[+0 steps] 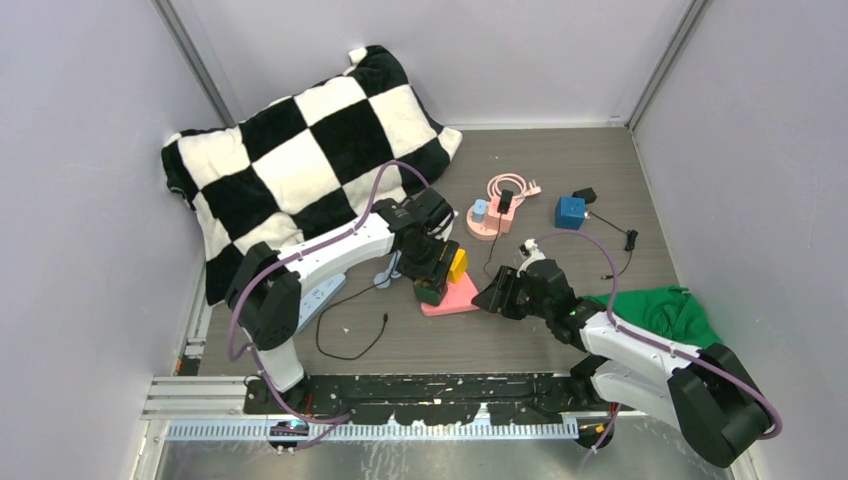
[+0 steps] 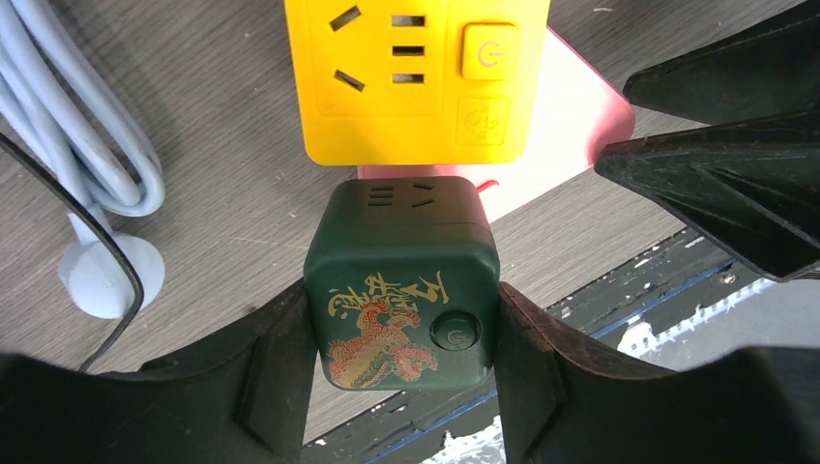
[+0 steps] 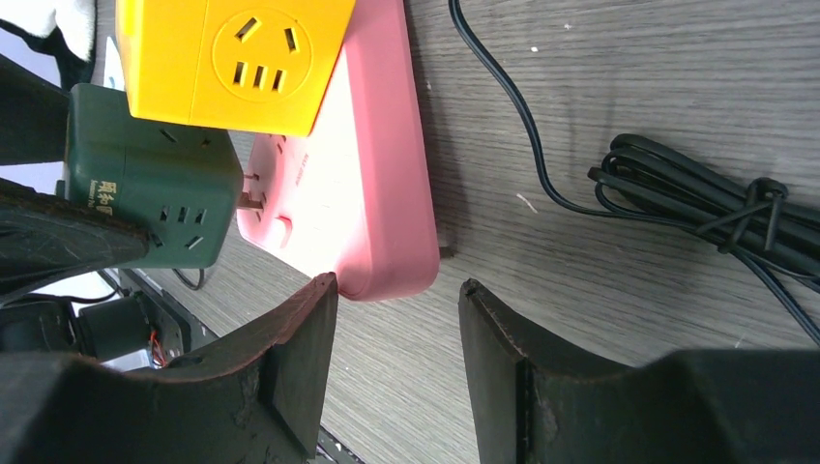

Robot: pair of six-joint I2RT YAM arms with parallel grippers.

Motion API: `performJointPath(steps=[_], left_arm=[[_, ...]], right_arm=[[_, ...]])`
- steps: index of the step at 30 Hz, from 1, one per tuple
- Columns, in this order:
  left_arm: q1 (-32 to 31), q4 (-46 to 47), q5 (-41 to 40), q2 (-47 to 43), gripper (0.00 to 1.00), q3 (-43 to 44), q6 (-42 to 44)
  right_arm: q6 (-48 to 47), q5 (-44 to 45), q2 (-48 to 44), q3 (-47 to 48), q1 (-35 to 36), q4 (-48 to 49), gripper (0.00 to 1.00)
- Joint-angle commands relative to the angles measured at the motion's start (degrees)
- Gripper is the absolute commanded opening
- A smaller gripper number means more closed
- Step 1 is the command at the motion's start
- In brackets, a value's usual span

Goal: Insert the plug
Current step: Insert the plug into the socket.

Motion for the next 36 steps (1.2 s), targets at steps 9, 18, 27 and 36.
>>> performJointPath(steps=[9,18,27,36], left_arm=[[-0.2,2.3,1.1,-0.3,0.0,-2.4,0.6],[-0.7,5.8,-0.3,0.4,0.0,-5.4,-1.5],[-3.6,13.2,-4.5,-2.8,0.0,-13.5,-5.9],[-5.1,17.1,-4.8,0.2,0.0,-16.3,-7.8]], right_arm=[[-0.1,-0.6,0.6,-0.4,0.2,3.7,0.55],[0.2,-0.2,1.0,-0.2,0.2,3.7,0.54],[4.7,-1.7,-3.2,3.8,0.2,-2.4,0.58],[3.6,3.5,-8.5,5.8,0.0,-8.4,0.62]])
